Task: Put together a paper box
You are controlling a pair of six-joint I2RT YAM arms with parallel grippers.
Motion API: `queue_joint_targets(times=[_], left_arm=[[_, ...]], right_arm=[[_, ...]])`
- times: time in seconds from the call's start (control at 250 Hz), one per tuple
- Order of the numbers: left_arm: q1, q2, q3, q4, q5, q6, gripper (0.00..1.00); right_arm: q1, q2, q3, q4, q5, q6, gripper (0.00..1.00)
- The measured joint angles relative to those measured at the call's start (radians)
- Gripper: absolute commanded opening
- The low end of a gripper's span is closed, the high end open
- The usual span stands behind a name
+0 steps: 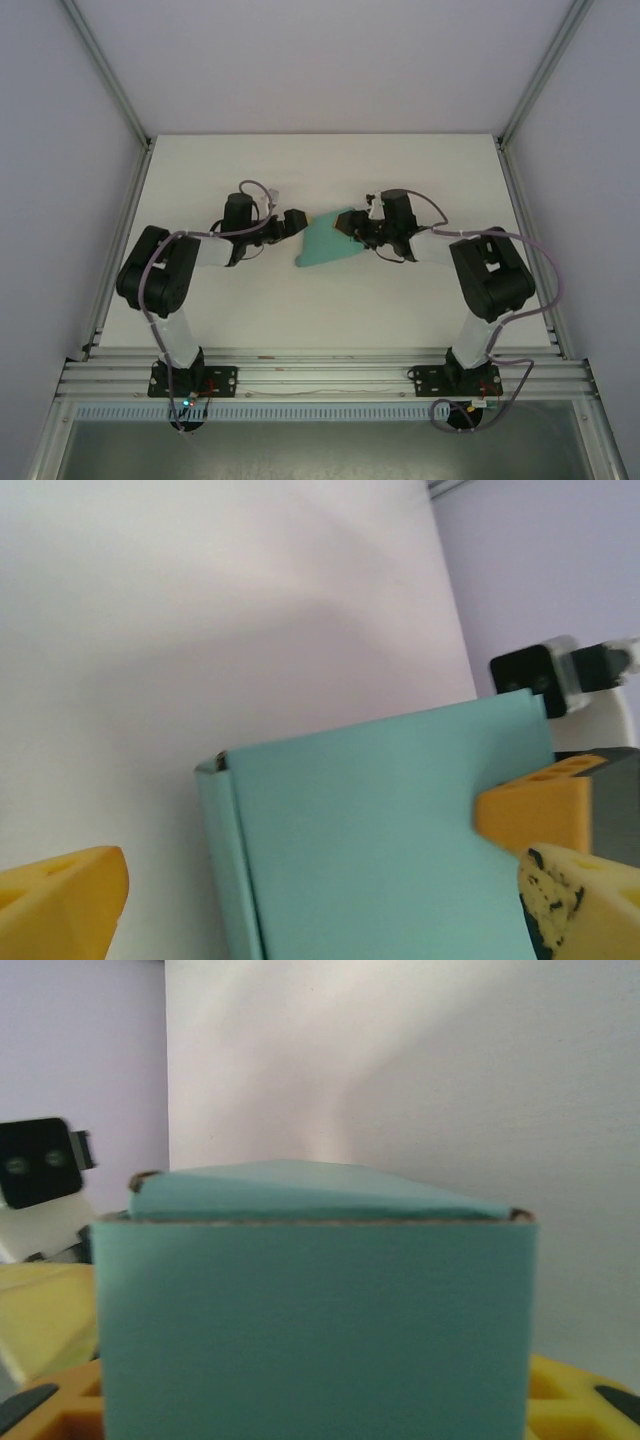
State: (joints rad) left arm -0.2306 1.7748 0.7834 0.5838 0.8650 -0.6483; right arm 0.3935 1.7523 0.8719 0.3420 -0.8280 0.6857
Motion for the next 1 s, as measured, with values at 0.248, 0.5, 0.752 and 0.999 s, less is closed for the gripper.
queue_joint_targets(times=[0.248, 0.5, 0.752, 0.999], left_arm=[[-0.137, -0.212, 0.063, -0.176, -0.182, 0.334, 1.00], [-0.363, -0.336, 0.123, -0.373, -0.254, 0.827, 1.00], [-0.416, -0.336, 0.188, -0.577, -0.357, 1.158, 1.00], [-0.492, -0.333, 0.192, -0.640, -0.550, 1.333, 1.00]], right_arm=[[-0.029, -0.080, 0.094, -0.228, 0.043, 0.058, 0.44], [-0.105, -0.175, 0.142, -0.437, 0.041, 0.164, 0.44], [-0.179, -0.188, 0.159, -0.605, -0.084, 0.336, 0.44], [-0.179, -0.188, 0.159, -0.618, -0.181, 0.457, 0.45]])
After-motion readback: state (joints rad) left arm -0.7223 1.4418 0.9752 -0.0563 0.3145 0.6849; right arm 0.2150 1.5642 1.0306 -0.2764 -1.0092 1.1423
